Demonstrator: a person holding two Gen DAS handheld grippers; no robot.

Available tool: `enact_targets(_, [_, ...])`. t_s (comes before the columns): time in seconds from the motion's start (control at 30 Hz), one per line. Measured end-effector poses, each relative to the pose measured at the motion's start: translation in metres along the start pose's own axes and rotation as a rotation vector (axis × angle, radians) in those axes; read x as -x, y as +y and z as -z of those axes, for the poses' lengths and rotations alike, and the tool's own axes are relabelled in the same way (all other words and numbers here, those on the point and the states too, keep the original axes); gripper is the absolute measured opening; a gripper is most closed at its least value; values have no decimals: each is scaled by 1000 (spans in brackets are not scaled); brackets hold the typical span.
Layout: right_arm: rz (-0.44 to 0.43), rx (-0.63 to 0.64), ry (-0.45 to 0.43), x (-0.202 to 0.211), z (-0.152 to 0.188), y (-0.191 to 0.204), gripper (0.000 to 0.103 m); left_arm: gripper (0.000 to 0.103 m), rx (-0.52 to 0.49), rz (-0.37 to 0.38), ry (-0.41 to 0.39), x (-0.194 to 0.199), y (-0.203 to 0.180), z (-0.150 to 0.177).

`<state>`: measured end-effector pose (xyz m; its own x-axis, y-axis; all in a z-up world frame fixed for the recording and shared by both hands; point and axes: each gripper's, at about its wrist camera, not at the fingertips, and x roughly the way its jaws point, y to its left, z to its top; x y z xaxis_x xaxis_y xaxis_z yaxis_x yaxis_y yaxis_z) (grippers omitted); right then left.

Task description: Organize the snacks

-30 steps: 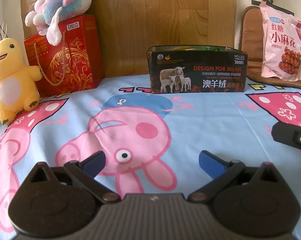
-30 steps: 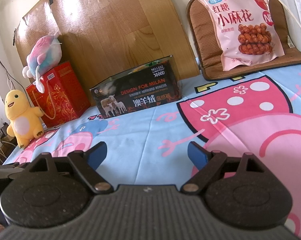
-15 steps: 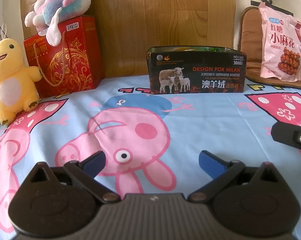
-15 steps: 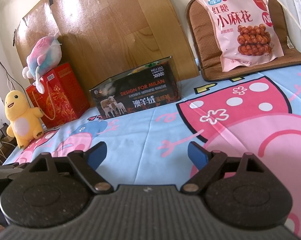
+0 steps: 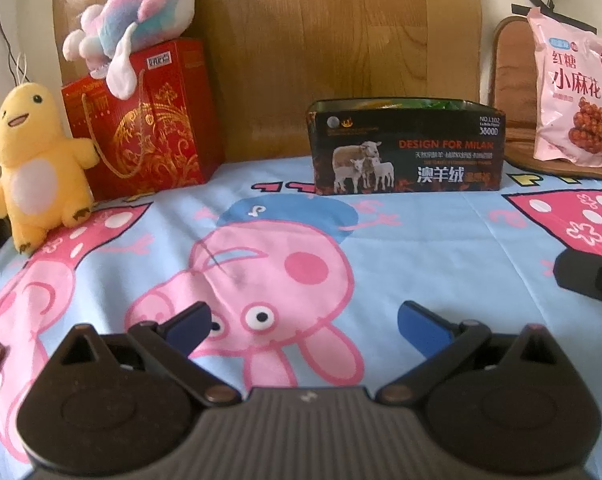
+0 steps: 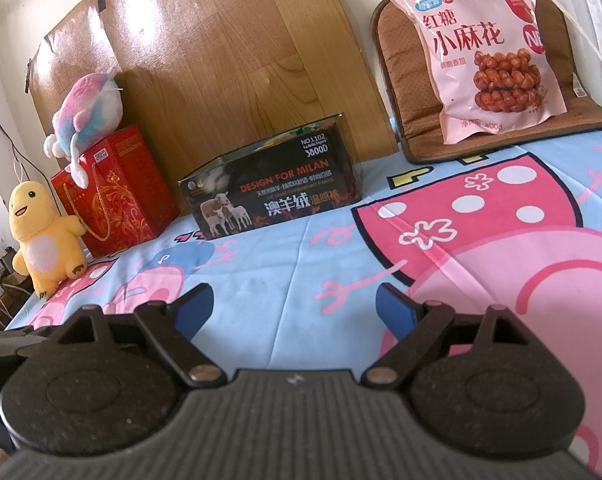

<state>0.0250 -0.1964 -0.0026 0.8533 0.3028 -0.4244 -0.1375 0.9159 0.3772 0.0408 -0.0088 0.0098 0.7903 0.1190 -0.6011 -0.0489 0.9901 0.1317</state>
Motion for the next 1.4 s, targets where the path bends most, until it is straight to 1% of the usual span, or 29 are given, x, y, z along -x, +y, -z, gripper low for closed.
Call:
enact_targets(0.17, [6, 0, -1, 0, 0, 0, 90, 103, -12, -9, -31, 5, -2, -1])
enact_targets(0.23, [8, -2, -3, 0, 0, -1, 90, 103, -3, -10, -31, 8, -1, -3])
enact_targets(0.33, [11, -7, -14, 2, 0, -2, 90, 103, 42, 29, -13, 15, 2, -8])
enact_targets(0.43, [22, -32, -26, 7, 0, -6, 90, 103, 33, 38, -28, 26, 1, -14])
enact_targets(0.53, [66, -45, -22, 11, 0, -14, 90, 103, 28, 76, -55, 39, 0, -22])
enact_targets(0.67, [132, -12, -48, 17, -7, -25, 91, 103, 33, 127, -72, 50, -6, -32])
enact_targets(0.73, [157, 1, -65, 18, -11, -30, 91, 103, 16, 133, -68, 51, -12, -38])
enact_targets(0.8, [172, 33, -88, 18, -15, -31, 92, 103, 0, 126, -43, 51, -19, -44])
enact_targets(0.87, [180, 79, -111, 15, -19, -28, 92, 103, -2, 136, -50, 52, -24, -50])
enact_targets(0.9, [187, 105, -129, 13, -22, -26, 92, 103, -4, 129, -58, 52, -26, -54])
enact_targets(1.0, [217, 181, -197, 9, -27, -21, 95, 103, -36, 37, -106, 55, -39, -61])
enact_targets(1.07, [222, 193, -225, 5, -27, -22, 95, 103, -43, 6, -122, 56, -44, -64])
enact_targets(1.13, [220, 182, -204, 1, -26, -26, 96, 103, -37, -2, -122, 55, -47, -68])
enact_targets(1.2, [211, 155, -214, 3, -27, -31, 96, 103, -18, -22, -128, 54, -49, -71])
enact_targets(1.3, [196, 104, -239, 9, -26, -39, 97, 103, -19, -78, -128, 52, -54, -71])
enact_targets(1.4, [181, 66, -234, 8, -27, -42, 97, 103, -31, -98, -120, 51, -57, -70])
